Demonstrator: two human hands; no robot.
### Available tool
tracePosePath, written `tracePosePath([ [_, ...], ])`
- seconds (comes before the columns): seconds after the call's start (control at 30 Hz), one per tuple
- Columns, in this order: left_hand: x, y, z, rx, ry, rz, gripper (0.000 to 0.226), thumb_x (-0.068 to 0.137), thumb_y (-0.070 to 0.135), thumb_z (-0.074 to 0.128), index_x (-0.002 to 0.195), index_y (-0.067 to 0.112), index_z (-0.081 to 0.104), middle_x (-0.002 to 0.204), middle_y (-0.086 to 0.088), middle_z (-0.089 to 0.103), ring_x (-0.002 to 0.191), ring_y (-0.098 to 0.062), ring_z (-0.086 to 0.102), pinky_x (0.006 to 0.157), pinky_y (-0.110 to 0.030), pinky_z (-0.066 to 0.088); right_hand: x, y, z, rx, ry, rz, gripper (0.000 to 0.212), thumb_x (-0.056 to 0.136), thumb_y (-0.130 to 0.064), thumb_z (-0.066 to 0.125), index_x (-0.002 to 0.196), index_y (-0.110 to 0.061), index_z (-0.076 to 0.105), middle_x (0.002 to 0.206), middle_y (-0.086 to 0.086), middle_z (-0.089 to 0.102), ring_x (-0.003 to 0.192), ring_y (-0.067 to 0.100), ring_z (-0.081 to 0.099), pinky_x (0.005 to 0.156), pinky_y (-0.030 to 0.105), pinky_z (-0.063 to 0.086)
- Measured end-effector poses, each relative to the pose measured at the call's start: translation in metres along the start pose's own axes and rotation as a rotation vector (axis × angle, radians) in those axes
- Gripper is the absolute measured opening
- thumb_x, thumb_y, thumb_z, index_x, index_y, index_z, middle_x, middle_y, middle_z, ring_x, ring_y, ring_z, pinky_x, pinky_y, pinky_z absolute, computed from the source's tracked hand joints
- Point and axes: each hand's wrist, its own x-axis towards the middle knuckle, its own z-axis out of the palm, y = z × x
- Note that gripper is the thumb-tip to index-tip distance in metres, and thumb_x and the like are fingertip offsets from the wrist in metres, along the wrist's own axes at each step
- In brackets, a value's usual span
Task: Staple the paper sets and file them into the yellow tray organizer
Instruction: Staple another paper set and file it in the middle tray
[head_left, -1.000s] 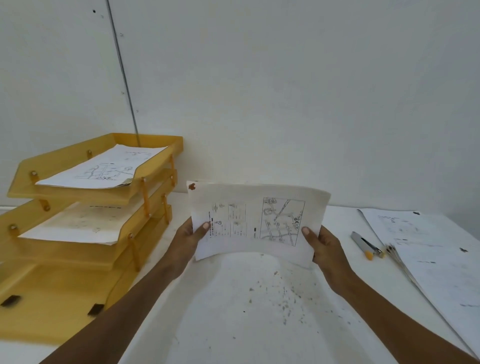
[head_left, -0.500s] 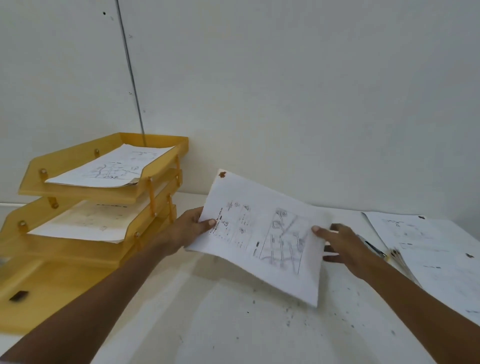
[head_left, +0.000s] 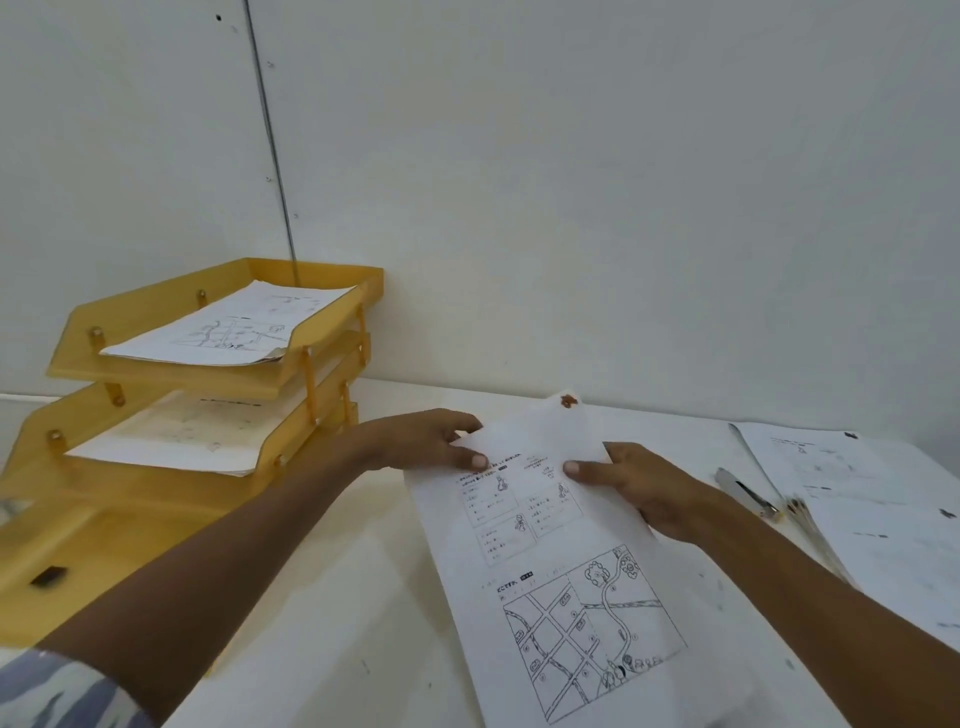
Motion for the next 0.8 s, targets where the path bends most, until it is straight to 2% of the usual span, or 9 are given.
tracePosePath([
  [0.13, -0.012, -0.026, 0.023, -0.325, 0.374, -0.134, 0.056, 0.086, 0.068, 0.063, 0.122, 0.025, 0.06, 0.114, 0.0, 0.074, 0.099, -0.019, 0.073, 0.088, -0.041, 0.063, -0.002, 0.027, -0.003, 0.165, 0.029, 0.067, 0.038, 0.089, -0.024, 0.07, 0.121, -0.004, 0.067, 0.114, 0.015, 0.074, 0.108, 0.034, 0.07, 0.104, 0.053, 0.048],
  [0.17, -0.014, -0.031, 0.035, -0.492, 0.413, -0.156, 0.062, 0.084, 0.072, 0.06, 0.122, 0.022, 0.063, 0.115, -0.004, 0.074, 0.101, -0.023, 0.074, 0.091, -0.045, 0.062, -0.003, 0.033, -0.005, 0.211, 0.038, 0.081, 0.038, 0.09, -0.023, 0.069, 0.123, -0.003, 0.066, 0.116, 0.015, 0.073, 0.109, 0.034, 0.069, 0.105, 0.052, 0.047],
  [0.23, -0.02, -0.035, 0.064, -0.817, 0.315, -0.17, 0.069, 0.087, 0.072, 0.054, 0.12, 0.014, 0.07, 0.113, -0.01, 0.076, 0.104, -0.031, 0.073, 0.098, -0.048, 0.058, -0.003, 0.042, -0.006, 0.286, 0.034, 0.101, 0.038, 0.091, -0.022, 0.067, 0.125, -0.004, 0.065, 0.118, 0.016, 0.072, 0.111, 0.034, 0.069, 0.106, 0.052, 0.047],
  [0.33, -0.022, -0.03, 0.108, -1.055, 0.263, -0.074, 0.049, 0.1, 0.048, 0.054, 0.127, 0.009, 0.067, 0.117, -0.01, 0.076, 0.108, -0.029, 0.073, 0.101, -0.047, 0.055, -0.002, 0.051, -0.002, 0.333, 0.026, 0.13, 0.036, 0.092, -0.021, 0.066, 0.124, -0.005, 0.066, 0.119, 0.016, 0.072, 0.111, 0.036, 0.068, 0.105, 0.053, 0.047],
  [0.47, -0.014, -0.029, 0.136, -1.067, 0.451, -0.069, 0.031, 0.106, 0.025, 0.051, 0.128, 0.009, 0.066, 0.123, -0.011, 0.074, 0.11, -0.028, 0.073, 0.102, -0.052, 0.054, -0.004, 0.059, 0.002, 0.279, 0.02, 0.161, 0.036, 0.091, -0.023, 0.069, 0.122, -0.006, 0.067, 0.116, 0.014, 0.073, 0.108, 0.034, 0.07, 0.103, 0.051, 0.049],
  [0.57, -0.009, -0.028, 0.14, -1.048, 0.442, -0.084, 0.03, 0.107, 0.024, 0.049, 0.127, 0.009, 0.066, 0.118, -0.009, 0.077, 0.108, -0.028, 0.074, 0.098, -0.05, 0.057, -0.006, 0.055, -0.001, 0.143, 0.096, 0.149, 0.04, 0.086, -0.03, 0.075, 0.119, -0.009, 0.066, 0.112, 0.01, 0.075, 0.101, 0.028, 0.073, 0.093, 0.043, 0.055],
  [0.67, -0.006, -0.027, 0.142, -1.02, 0.43, -0.092, 0.031, 0.107, 0.025, 0.049, 0.128, 0.01, 0.066, 0.118, -0.007, 0.077, 0.109, -0.028, 0.074, 0.098, -0.05, 0.057, 0.004, 0.042, 0.002, -0.143, 0.414, 0.037, 0.067, 0.082, -0.043, 0.077, 0.135, -0.012, 0.05, 0.13, 0.008, 0.061, 0.117, 0.025, 0.061, 0.1, 0.044, 0.049],
  [0.73, -0.005, -0.026, 0.143, -1.004, 0.426, -0.079, 0.031, 0.107, 0.025, 0.049, 0.129, 0.01, 0.065, 0.119, -0.008, 0.077, 0.109, -0.028, 0.074, 0.099, -0.05, 0.056, 0.012, 0.028, 0.007, -0.5, 0.619, -0.202, 0.075, 0.084, -0.046, 0.074, 0.145, -0.015, 0.043, 0.141, 0.006, 0.051, 0.133, 0.026, 0.047, 0.109, 0.043, 0.038],
  [0.8, -0.006, -0.027, 0.144, -0.997, 0.414, -0.054, 0.032, 0.107, 0.026, 0.05, 0.13, 0.009, 0.064, 0.12, -0.011, 0.076, 0.111, -0.031, 0.073, 0.101, -0.054, 0.054, 0.024, 0.009, 0.018, -0.804, 0.557, -0.482, 0.058, 0.089, -0.043, 0.069, 0.14, -0.02, 0.052, 0.142, 0.0, 0.055, 0.14, 0.026, 0.039, 0.113, 0.04, 0.03],
])
